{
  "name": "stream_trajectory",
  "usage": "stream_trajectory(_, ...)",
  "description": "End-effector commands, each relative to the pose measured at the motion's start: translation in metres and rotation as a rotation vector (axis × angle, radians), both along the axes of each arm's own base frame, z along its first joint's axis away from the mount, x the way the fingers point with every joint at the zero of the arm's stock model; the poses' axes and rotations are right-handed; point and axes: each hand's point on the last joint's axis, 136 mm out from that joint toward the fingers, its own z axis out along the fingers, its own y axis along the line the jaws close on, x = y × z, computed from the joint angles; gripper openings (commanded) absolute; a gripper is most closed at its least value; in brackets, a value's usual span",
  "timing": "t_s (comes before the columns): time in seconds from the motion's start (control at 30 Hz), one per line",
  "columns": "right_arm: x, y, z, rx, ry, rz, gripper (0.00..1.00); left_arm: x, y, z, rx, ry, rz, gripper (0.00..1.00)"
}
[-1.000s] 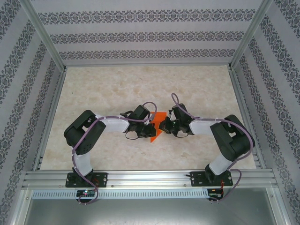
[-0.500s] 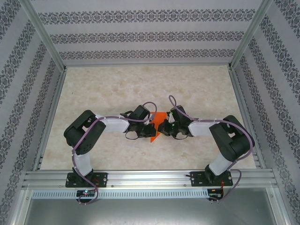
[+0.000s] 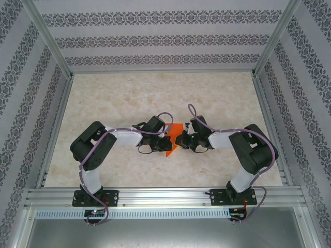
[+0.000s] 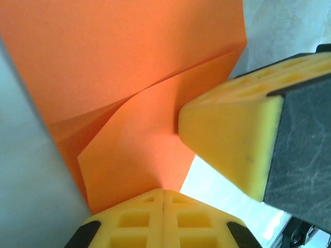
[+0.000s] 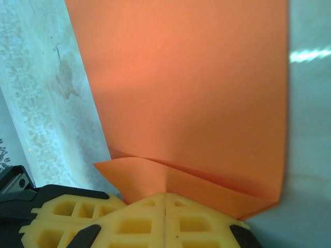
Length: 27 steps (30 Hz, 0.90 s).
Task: Fold a paper plane with a square sheet of paper (pick it up from the middle)
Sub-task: Third fold the triangle at the center of the table.
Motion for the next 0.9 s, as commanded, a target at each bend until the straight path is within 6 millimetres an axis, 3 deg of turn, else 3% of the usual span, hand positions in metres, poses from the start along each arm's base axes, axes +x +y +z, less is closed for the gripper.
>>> stream_trajectory(0.0, 0.013, -0.024, -0.011, -0.075, -0.023, -0.056, 0.06, -0.026, 0.044, -0.05, 0.205, 0.101, 0.012, 0.0)
stream_trajectory(0.33, 0.036, -0.054, -0.01, -0.055, -0.03, -0.115, 0.07, -0.03, 0.048, -0.053, 0.22, 0.117, 0.009, 0.0)
stream_trajectory(0.67, 0.047, -0.085, -0.002, -0.253, -0.03, -0.136, 0.07, -0.033, 0.049, -0.053, 0.225, 0.116, -0.014, 0.0)
stream_trajectory(0.87, 0.042, -0.061, 0.03, -0.162, -0.092, -0.099, 0.09, -0.03, 0.044, -0.049, 0.209, 0.107, -0.03, 0.0)
